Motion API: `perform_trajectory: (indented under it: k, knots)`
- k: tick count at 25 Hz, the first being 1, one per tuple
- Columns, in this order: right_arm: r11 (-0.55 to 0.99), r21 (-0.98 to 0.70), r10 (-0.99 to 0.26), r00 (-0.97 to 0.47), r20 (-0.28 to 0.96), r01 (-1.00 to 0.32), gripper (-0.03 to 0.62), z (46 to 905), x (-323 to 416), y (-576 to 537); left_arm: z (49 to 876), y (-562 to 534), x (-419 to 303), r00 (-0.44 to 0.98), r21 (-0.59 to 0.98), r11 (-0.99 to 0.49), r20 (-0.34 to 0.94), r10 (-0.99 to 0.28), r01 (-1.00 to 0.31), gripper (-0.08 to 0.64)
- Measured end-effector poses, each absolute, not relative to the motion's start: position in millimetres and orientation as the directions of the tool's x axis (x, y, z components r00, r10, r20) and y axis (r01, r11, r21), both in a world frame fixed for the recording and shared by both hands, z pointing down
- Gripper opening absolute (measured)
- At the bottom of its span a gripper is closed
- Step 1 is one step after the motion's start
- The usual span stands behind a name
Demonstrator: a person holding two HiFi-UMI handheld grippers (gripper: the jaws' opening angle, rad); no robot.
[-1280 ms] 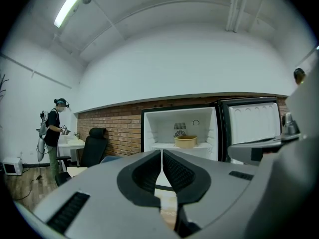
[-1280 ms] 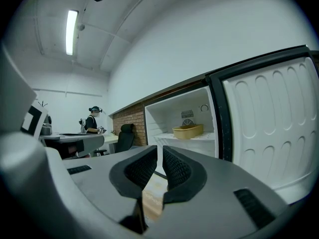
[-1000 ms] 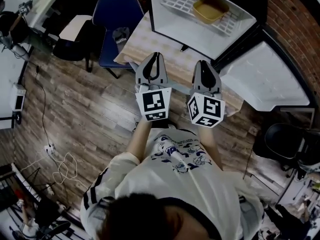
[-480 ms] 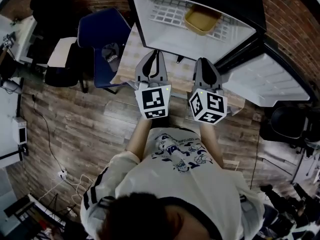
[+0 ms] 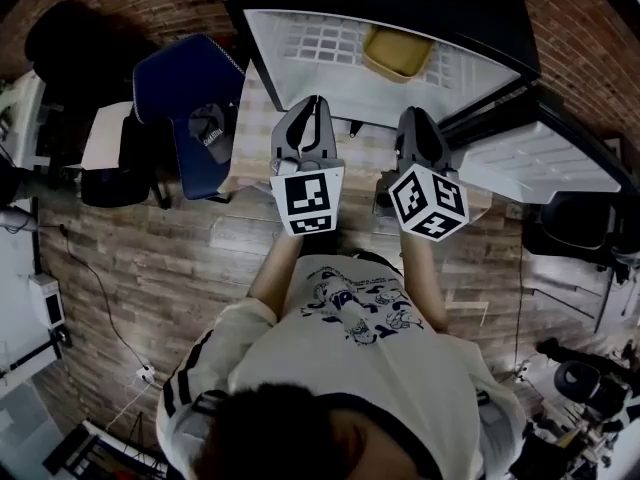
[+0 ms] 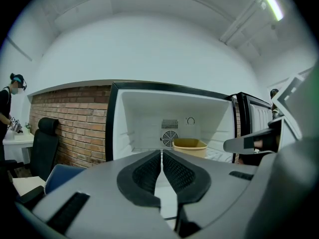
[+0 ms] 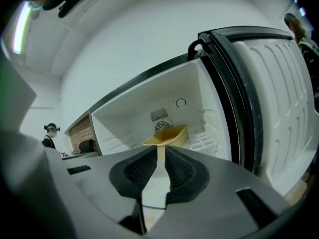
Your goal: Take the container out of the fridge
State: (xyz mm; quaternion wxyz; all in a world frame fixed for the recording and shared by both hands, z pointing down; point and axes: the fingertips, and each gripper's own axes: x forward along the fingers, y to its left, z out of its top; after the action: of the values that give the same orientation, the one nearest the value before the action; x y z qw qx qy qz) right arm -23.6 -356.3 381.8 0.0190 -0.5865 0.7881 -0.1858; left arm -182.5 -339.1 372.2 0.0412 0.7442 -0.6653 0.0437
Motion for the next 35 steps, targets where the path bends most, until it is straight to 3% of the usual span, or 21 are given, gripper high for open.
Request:
perform_trajectory:
  k: [12,22,26,35]
  knots:
    - [0.057,-0.335,-0.971,-0.129,0.199,-0.941,0.054,364.0,-13.5,-407.7,379.7,-378.2,-181.4,0.224,0.033,-0.222,0.127,-0.966,-0.975,0.026]
    - [-0.043,-0.389,-0.951,-0.082,0.299,-0.920,0.056,369.6,-1.9,-428.9,378.1,-395.1,-173.7,0.263,0.057,-0.257,0.122,-0.957,-0.965,0.026]
    - [-0.060,-0.425,-0.941,-0.091,0.326,-0.903,0.107,369.1,0.3,-435.7,379.1,-399.0,-171.6,0.270,0.065,-0.263,0.122,-0.955,-0.962,0.026]
    - [-0.098,-0.421,-0.906,-0.094,0.412,-0.902,0.107,380.6,-1.6,-453.1,383.3,-405.0,-172.1,0.270,0.079,-0.261,0.130,-0.954,-0.962,0.026]
